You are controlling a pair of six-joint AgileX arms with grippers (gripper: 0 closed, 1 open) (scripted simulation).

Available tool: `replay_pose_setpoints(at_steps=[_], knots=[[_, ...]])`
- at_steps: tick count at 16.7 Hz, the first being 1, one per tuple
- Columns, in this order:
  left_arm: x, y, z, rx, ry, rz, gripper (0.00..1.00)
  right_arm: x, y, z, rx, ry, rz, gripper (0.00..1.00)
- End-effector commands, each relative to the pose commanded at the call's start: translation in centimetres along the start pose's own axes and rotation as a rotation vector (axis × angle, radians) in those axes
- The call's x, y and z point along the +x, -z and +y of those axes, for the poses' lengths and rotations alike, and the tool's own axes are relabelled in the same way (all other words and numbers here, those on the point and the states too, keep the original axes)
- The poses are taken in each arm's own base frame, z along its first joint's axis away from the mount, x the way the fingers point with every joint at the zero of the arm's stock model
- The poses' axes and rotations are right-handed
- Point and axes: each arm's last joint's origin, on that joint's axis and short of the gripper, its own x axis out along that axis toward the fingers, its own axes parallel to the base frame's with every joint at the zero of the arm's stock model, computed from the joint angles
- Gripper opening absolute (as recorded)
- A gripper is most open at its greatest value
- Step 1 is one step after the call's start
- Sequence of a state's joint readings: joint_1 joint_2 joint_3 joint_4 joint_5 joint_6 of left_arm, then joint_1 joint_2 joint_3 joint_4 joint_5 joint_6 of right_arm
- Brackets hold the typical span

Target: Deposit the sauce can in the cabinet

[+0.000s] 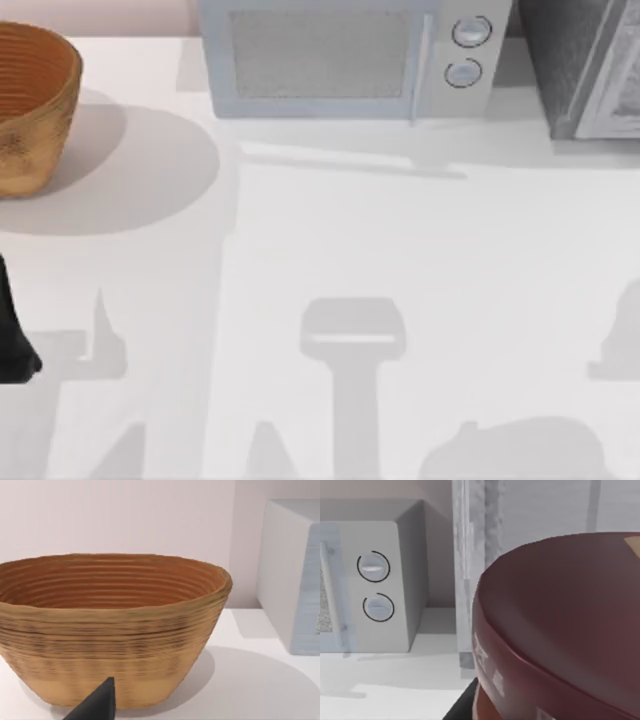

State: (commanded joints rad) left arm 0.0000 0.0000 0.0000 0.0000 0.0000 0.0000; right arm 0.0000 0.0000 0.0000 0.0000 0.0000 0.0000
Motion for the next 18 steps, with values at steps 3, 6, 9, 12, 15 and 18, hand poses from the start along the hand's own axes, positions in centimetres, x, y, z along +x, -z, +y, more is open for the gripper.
replay_pose_setpoints(at_steps=[3,6,9,12,15,18], knots=[[0.0,0.0,0.0,0.0,0.0,0.0,1.0,0.0,0.0,0.0,0.003,-0.004,0.001,0.0],[0.0,0.0,0.0,0.0,0.0,0.0,1.0,0.0,-1.5,0.1,0.0,-0.004,0.007,0.0],[0.0,0.0,0.0,0.0,0.0,0.0,1.0,0.1,-5.1,0.3,-0.001,-0.01,0.019,0.0],[0.0,0.0,0.0,0.0,0.0,0.0,1.0,0.5,-10.5,0.5,0.002,-0.014,0.016,0.0],[0.0,0.0,0.0,0.0,0.0,0.0,1.0,1.7,-16.5,0.9,0.011,-0.009,0.014,0.0],[0.0,0.0,0.0,0.0,0.0,0.0,1.0,3.5,-22.4,1.3,0.023,0.001,0.01,0.0]])
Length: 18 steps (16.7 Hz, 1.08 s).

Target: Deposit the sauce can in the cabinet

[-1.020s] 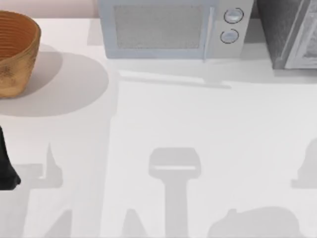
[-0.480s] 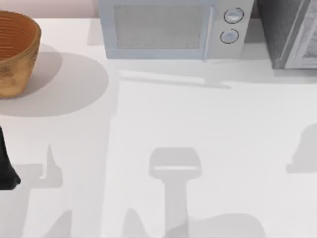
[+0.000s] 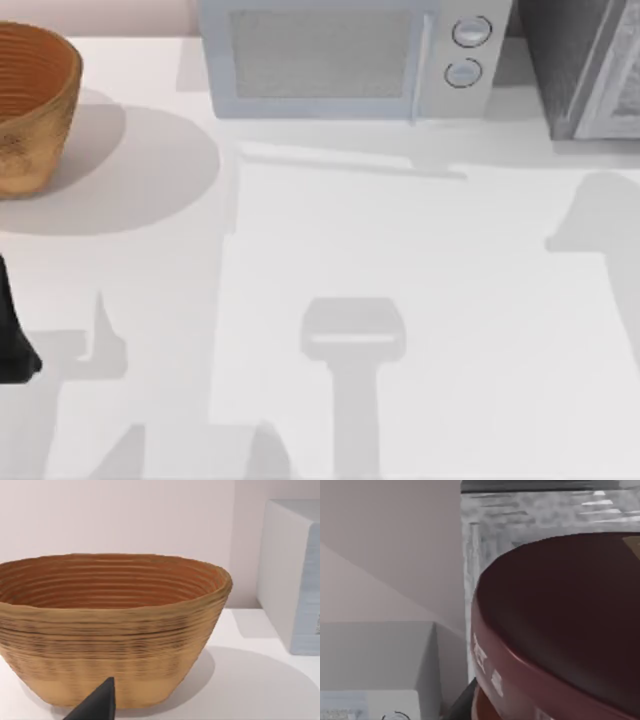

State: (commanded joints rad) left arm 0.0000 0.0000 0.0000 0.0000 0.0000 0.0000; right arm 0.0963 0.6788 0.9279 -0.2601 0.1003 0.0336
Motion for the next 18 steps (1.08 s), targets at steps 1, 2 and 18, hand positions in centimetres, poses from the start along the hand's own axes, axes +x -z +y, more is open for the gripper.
replay_pose_setpoints(at_steps=[1,2,18], knots=[[0.0,0.0,0.0,0.0,0.0,0.0,1.0,0.7,-1.8,0.2,0.003,0.003,-0.002,0.0],[0.0,0.0,0.0,0.0,0.0,0.0,1.0,1.5,-3.5,0.5,0.006,0.005,-0.003,0.0],[0.0,0.0,0.0,0.0,0.0,0.0,1.0,10.4,-14.7,3.9,-0.02,-0.005,-0.009,0.0]])
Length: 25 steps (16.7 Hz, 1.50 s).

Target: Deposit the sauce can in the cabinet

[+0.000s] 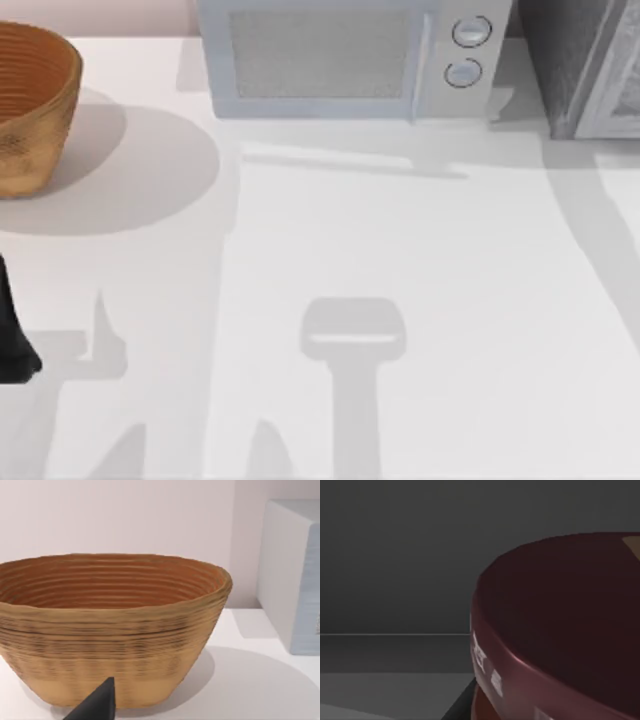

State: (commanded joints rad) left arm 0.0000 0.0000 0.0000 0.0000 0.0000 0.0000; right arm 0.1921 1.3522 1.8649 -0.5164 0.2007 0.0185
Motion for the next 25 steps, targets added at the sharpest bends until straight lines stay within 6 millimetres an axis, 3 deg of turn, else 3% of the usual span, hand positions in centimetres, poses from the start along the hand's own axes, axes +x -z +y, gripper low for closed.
replay_pose_setpoints(at_steps=[6,9,18,24,25], knots=[[0.0,0.0,0.0,0.0,0.0,0.0,1.0,0.9,-0.2,-0.1,0.006,0.0,-0.009,0.0],[0.0,0.0,0.0,0.0,0.0,0.0,1.0,4.2,-0.6,0.1,0.005,0.003,-0.017,0.0],[0.0,0.0,0.0,0.0,0.0,0.0,1.0,14.1,1.7,0.0,0.003,0.004,0.003,0.0],[0.0,0.0,0.0,0.0,0.0,0.0,1.0,15.0,2.0,-0.3,0.002,0.003,0.0,0.0],[0.0,0.0,0.0,0.0,0.0,0.0,1.0,15.0,2.0,-0.3,0.002,0.003,0.0,0.08]])
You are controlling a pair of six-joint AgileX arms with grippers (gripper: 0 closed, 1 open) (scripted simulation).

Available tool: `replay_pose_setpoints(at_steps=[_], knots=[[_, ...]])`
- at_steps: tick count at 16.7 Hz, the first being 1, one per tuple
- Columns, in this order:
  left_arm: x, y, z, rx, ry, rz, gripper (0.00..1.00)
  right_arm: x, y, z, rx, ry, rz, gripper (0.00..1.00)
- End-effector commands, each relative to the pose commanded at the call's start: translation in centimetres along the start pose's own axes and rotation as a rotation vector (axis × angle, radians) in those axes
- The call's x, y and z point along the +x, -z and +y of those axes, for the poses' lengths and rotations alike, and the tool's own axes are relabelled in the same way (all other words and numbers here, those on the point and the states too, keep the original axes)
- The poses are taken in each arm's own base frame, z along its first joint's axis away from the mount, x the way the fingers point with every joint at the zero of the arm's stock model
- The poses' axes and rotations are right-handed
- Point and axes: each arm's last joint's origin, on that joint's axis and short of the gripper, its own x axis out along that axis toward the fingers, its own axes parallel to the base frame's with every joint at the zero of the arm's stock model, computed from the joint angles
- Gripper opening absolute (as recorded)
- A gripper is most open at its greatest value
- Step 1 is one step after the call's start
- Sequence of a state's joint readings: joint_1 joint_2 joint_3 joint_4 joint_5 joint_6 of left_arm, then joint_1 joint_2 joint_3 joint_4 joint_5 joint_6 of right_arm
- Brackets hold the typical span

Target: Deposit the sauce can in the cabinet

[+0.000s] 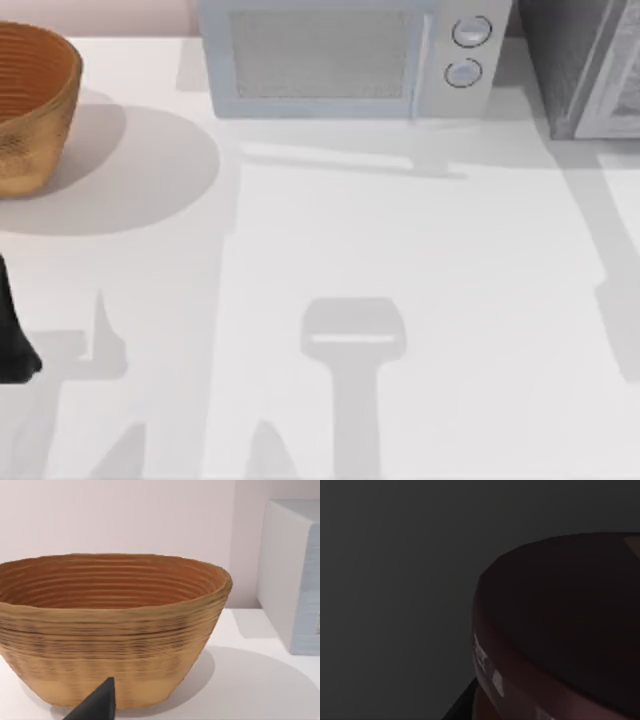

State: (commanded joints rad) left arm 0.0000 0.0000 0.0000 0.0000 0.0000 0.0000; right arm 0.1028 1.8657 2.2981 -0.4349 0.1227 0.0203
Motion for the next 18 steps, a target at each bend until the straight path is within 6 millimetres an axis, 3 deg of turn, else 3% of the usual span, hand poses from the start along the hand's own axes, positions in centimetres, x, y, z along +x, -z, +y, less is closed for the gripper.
replay_pose_setpoints(at_steps=[12,18], knots=[[0.0,0.0,0.0,0.0,0.0,0.0,1.0,0.0,0.0,0.0,0.0,0.0,0.0,0.98],[0.0,0.0,0.0,0.0,0.0,0.0,1.0,0.0,0.0,0.0,0.0,0.0,0.0,1.0]])
